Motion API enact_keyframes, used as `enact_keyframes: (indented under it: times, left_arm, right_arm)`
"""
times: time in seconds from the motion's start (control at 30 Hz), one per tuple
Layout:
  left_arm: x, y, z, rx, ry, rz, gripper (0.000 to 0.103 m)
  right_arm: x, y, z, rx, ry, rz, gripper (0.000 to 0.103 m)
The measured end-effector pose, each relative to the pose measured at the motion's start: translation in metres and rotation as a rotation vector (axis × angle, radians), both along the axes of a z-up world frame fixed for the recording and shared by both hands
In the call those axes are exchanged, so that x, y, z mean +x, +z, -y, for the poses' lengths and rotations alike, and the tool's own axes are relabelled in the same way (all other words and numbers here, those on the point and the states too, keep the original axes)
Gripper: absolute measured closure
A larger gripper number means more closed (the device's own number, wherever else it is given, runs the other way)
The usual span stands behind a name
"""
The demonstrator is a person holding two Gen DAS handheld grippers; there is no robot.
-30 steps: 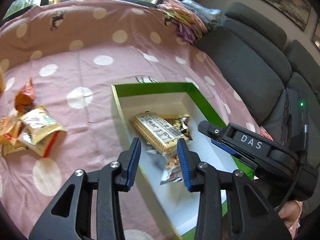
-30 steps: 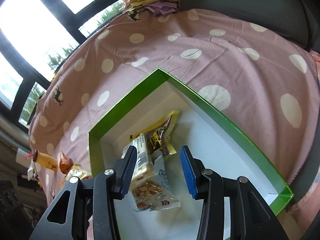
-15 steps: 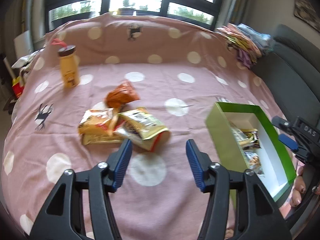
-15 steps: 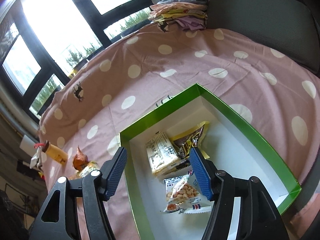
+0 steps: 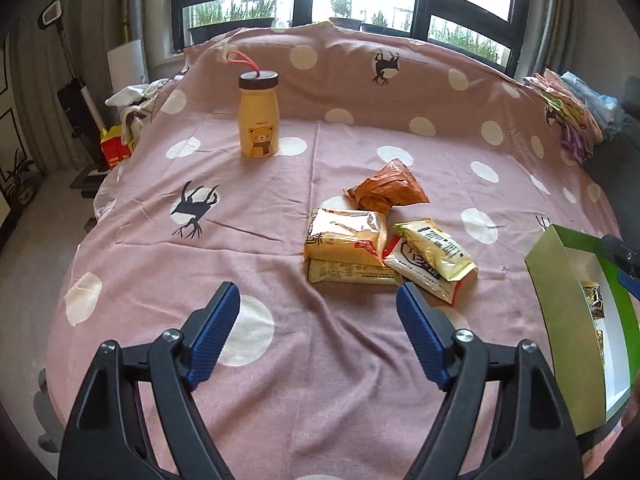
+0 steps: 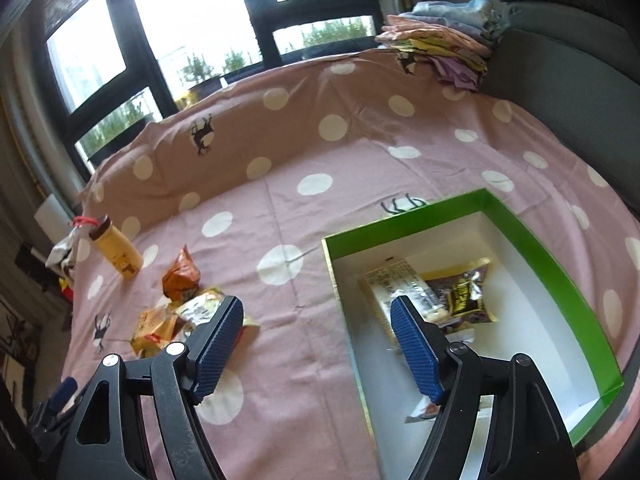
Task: Organize snacks
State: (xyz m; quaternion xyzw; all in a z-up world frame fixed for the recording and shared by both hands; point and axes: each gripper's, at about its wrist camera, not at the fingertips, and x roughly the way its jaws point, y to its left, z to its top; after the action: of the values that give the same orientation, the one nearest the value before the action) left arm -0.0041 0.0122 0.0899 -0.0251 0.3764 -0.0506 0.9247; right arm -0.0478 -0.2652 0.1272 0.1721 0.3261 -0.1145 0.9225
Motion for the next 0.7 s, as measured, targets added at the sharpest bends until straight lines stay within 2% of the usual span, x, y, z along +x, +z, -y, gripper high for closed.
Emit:
enact_keyframes:
  times: [0.13, 0.3, 0.4, 0.53, 0.67, 0.7]
  left_arm:
    - [0.007, -0.004, -0.018, -0.047, 0.027, -0.047, 0.012]
    - [0.015, -0.011, -0.032, -0.119, 0.058, -0.095, 0.011]
    - [0.019, -0.018, -0.035, -0.137, 0.07, -0.134, 0.012]
    - [0.021, -0.019, -0.039, -0.144, 0.077, -0.141, 0.012]
    - [0.024, -0.023, -0.043, -0.192, 0.057, -0.173, 0.012]
    - [0.025, -0.024, -0.044, -0.203, 0.056, -0.179, 0.012]
  right_arm:
    - [0.015, -0.008, -0.023, 0.043, 0.091, -0.007, 0.02]
    - [0.037, -0.028, -0.037, 0.251, 0.188, -0.058, 0.02]
    - [0.054, -0.039, -0.053, 0.237, 0.19, -0.105, 0.02]
    - [0.091, -0.045, -0.07, 0.146, 0.233, -0.173, 0.02]
    - [0.14, -0.063, -0.074, 0.216, 0.337, -0.198, 0.02]
    - [0.15, -0.072, -0.071, 0.243, 0.333, -0.209, 0.02]
